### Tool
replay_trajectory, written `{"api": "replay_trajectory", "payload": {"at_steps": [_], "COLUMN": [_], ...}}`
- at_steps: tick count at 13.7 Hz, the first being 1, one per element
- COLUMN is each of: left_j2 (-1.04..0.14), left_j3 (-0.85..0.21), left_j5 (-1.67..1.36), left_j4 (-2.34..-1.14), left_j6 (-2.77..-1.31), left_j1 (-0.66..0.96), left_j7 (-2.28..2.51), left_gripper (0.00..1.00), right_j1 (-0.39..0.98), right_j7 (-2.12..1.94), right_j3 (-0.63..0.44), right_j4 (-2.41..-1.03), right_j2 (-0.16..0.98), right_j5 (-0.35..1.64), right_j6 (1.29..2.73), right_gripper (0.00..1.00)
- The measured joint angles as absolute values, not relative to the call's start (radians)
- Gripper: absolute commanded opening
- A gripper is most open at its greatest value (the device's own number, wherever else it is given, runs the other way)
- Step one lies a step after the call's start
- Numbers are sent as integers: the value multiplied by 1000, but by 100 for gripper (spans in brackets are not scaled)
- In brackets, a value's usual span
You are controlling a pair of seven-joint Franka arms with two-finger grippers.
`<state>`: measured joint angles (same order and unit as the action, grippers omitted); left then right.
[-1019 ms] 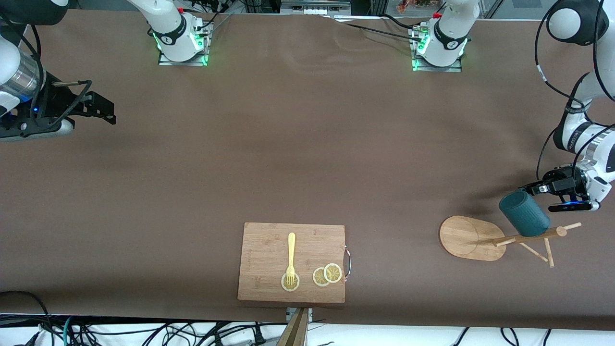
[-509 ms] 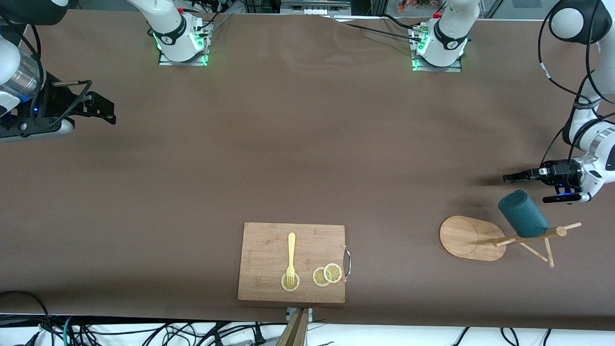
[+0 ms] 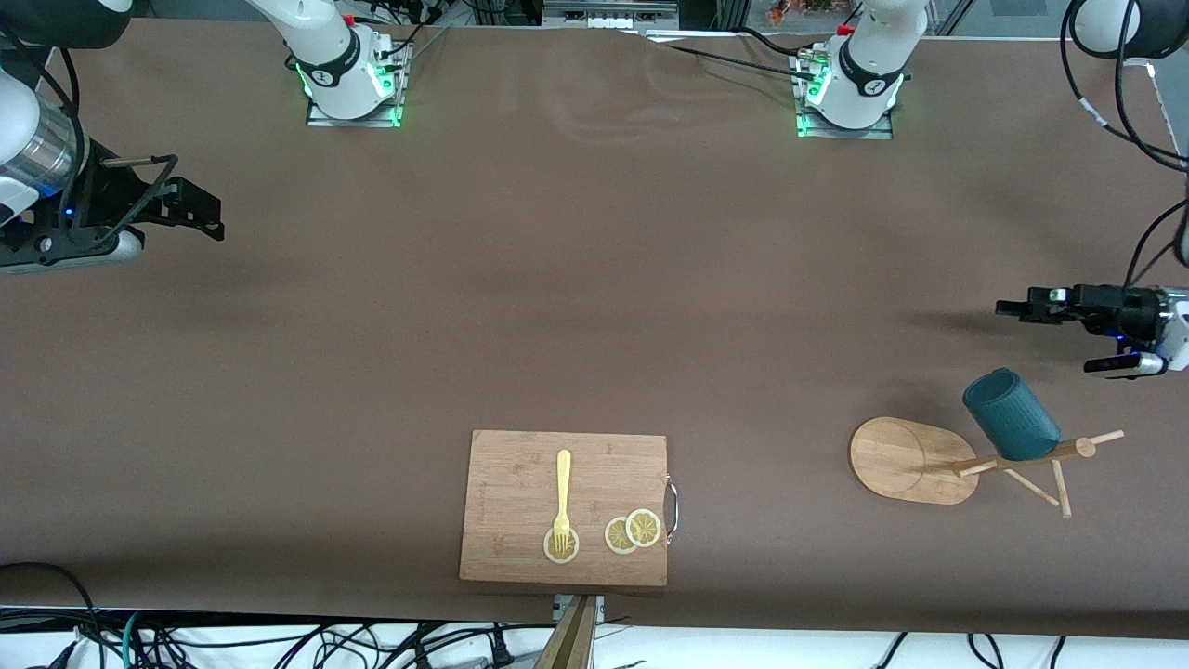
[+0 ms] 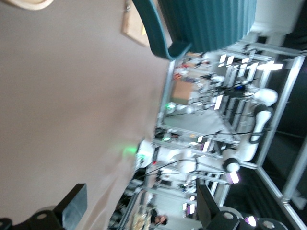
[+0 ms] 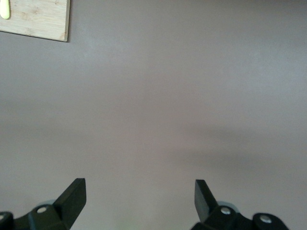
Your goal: Pass cup and hang on rack
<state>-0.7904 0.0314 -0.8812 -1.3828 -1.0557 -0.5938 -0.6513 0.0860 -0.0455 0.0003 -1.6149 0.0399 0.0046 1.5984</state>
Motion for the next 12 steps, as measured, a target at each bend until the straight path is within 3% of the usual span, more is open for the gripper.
{"api": "replay_trajectory", "payload": {"at_steps": [5, 12], "left_j2": [-660, -546], "left_j3": [21, 18], "left_j5": [-677, -388], "left_j4": [-1354, -1244], "left_j6": [-1055, -1185], "left_j1": [-532, -260], "left_j7": [-573, -359], "left_gripper": [100, 100], "right_j1": [86, 86], "right_j7": [-46, -46], "right_j3": [0, 0], "right_j4": [-1615, -1615], "right_j2": [40, 40], "right_j5": [5, 5], "right_j6": [1598, 1598], "right_gripper": [100, 100]}}
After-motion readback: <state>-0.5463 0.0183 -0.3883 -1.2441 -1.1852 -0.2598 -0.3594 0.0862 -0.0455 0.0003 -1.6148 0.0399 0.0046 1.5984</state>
